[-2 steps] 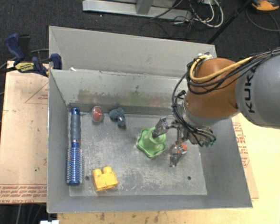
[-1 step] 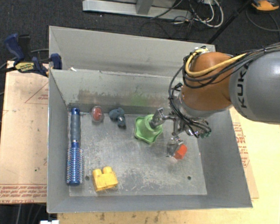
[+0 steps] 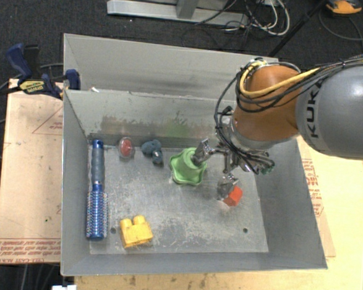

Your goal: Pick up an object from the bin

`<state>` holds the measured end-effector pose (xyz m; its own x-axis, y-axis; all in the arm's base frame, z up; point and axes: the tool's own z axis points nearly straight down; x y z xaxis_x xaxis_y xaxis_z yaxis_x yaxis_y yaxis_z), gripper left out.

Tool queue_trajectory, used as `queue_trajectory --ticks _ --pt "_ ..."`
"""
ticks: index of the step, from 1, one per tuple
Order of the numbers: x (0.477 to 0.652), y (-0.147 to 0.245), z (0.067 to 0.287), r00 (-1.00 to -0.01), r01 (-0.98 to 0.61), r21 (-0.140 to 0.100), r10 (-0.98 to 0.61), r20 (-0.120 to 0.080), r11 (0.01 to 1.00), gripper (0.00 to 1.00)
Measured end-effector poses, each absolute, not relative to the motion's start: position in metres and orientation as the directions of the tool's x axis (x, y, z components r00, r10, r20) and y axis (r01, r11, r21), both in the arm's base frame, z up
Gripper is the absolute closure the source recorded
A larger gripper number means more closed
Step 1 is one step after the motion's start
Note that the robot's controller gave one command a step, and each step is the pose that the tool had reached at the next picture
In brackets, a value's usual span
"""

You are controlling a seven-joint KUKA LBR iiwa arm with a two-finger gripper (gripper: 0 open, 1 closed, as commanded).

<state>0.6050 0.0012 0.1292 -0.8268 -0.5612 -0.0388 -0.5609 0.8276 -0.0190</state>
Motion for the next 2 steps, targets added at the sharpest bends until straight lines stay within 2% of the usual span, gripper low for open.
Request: queue_trajectory --ticks 1,2 --pt "0.606 0.003 0.130 -0.826 -0.562 -0.018 -0.562 -0.041 0.827 1.00" --pt "0.610 -0.066 0.299 -0.790 -0.613 -0.010 -0.613 -0.010 0.790 1.00"
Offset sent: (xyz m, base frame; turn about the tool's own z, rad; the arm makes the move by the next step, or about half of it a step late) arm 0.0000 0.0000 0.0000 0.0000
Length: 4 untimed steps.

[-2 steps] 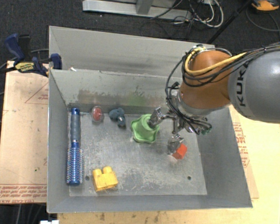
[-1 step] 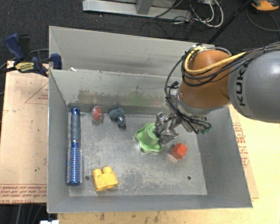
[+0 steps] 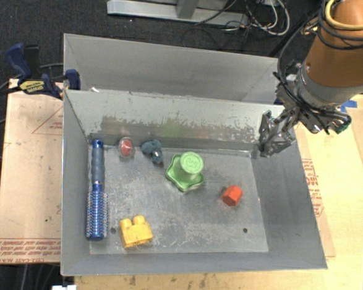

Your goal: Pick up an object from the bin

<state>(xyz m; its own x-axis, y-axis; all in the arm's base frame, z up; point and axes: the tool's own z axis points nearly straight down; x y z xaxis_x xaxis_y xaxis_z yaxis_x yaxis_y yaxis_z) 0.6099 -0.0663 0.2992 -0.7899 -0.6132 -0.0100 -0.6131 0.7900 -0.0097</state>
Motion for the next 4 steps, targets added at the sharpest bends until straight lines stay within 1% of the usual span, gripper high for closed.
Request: queue_trajectory --ticks 1,2,3,4 --pt "0.489 -0.091 0.234 -0.464 -0.886 0.004 -0.886 0.001 0.464 1.00" --pt "0.490 -0.091 0.234 -0.464 -0.886 0.002 -0.886 -0.001 0.464 0.00" --pt "0.556 -0.015 0.118 -0.347 -0.938 0.006 -0.938 -0.004 0.347 0.00" --pt "0.555 -0.110 0.088 -0.332 -0.943 0.002 -0.943 0.001 0.332 0.00"
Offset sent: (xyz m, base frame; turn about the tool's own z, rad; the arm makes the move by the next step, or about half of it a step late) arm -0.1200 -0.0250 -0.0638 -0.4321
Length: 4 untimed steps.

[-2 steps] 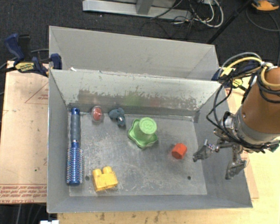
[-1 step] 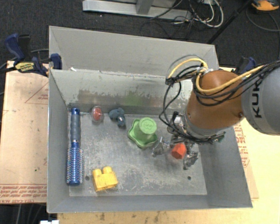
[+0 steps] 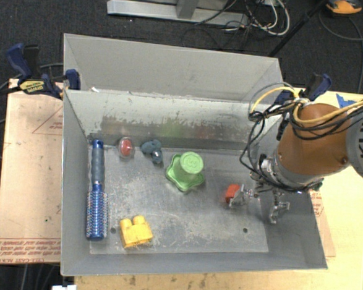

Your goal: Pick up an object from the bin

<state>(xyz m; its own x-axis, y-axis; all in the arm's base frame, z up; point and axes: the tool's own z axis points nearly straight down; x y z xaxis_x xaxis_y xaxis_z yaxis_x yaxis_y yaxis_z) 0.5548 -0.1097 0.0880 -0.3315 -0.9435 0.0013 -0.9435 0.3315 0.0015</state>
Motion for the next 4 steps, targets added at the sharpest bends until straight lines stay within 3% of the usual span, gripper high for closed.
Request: queue_trajectory --ticks 1,2,3,4 --pt "0.602 -0.060 0.133 -0.268 -0.963 -0.009 -0.963 -0.007 0.268 0.00" --pt "0.601 -0.066 0.073 0.214 -0.977 -0.004 -0.977 -0.003 -0.214 0.00" --pt "0.603 -0.069 0.076 0.213 -0.977 -0.010 -0.977 0.002 -0.213 1.00" --pt "0.623 -0.101 0.247 0.627 -0.779 -0.006 -0.779 0.002 -0.627 1.00"
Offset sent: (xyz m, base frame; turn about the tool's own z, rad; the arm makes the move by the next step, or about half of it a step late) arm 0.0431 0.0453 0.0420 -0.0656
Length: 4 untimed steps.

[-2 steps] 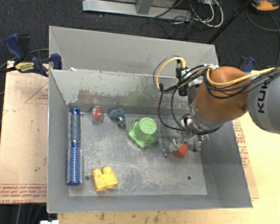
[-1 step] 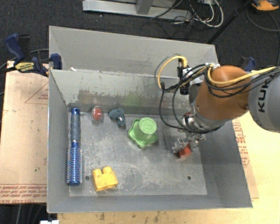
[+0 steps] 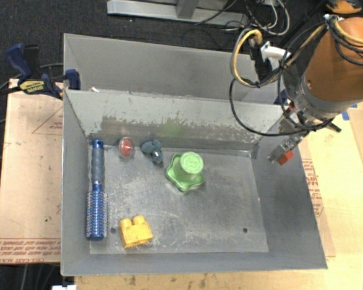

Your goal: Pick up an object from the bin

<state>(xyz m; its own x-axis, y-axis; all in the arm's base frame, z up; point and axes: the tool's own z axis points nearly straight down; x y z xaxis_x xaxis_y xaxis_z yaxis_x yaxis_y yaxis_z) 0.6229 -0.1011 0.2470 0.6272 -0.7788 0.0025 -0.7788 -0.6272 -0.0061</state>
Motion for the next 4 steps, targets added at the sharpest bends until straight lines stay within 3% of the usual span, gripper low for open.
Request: queue_trajectory --ticks 1,2,3,4 --pt "0.557 -0.013 0.162 0.578 -0.816 0.007 -0.816 -0.012 -0.578 1.00" --pt "0.568 0.007 0.243 0.616 -0.788 -0.007 -0.788 0.001 -0.615 1.00" --pt "0.534 0.032 0.166 0.404 -0.915 0.004 -0.915 -0.006 -0.404 1.00" --pt "0.552 0.053 0.188 0.390 -0.921 -0.005 -0.921 -0.003 -0.390 1.00"
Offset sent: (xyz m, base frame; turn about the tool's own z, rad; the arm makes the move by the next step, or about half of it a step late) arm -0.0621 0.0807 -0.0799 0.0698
